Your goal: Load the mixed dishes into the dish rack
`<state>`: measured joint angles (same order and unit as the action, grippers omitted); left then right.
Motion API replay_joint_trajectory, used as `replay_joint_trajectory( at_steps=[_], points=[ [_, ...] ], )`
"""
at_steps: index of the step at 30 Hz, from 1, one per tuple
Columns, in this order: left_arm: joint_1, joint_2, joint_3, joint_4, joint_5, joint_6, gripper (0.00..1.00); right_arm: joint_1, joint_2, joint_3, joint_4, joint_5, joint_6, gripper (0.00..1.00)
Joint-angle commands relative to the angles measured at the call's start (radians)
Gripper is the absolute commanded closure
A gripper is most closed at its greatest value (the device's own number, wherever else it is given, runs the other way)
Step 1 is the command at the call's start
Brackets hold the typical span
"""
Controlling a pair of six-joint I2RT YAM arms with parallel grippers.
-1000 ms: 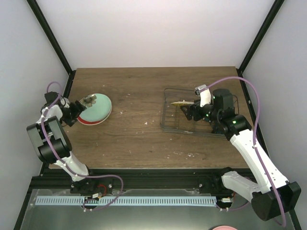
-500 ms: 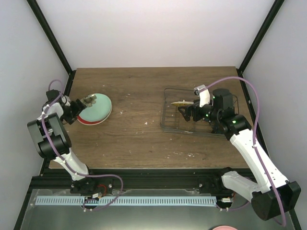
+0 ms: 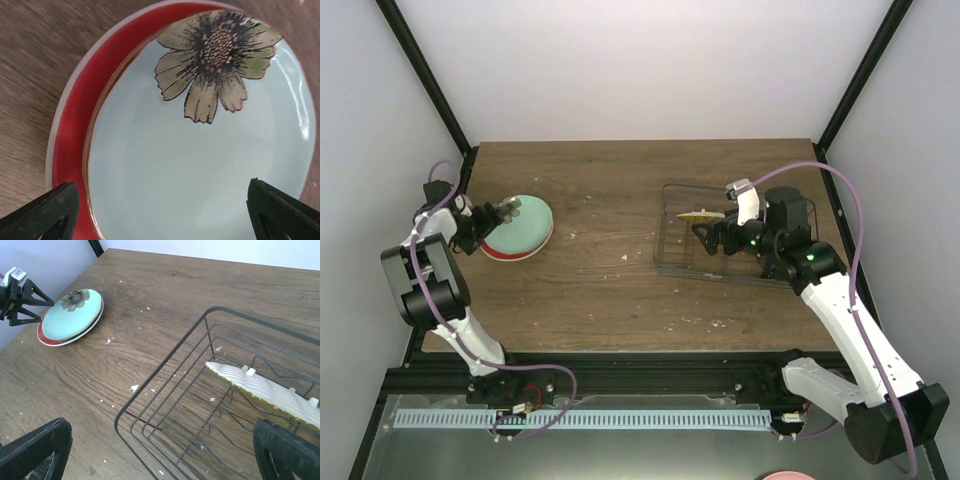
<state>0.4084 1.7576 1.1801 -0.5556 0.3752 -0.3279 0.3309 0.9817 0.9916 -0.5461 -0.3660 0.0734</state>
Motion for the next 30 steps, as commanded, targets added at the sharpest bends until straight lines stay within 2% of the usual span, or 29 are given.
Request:
replay_joint_trajectory(
  at_steps=[1,19,30],
  points=[
    [-0.013,0.021,0.02,-0.024,-0.068,0.026,0.08,0.006,-0.016,-0.011,-0.024,0.008,0.014,0.0],
    [-0.069,0.102,-0.021,0.046,-0.094,-0.015,0.08,0.007,-0.049,-0.014,-0.088,0.04,0.048,0.0],
    [-0.069,0.101,-0.164,0.156,-0.039,-0.049,0.12,0.006,-0.068,-0.018,-0.101,0.054,0.071,0.0]
  ],
)
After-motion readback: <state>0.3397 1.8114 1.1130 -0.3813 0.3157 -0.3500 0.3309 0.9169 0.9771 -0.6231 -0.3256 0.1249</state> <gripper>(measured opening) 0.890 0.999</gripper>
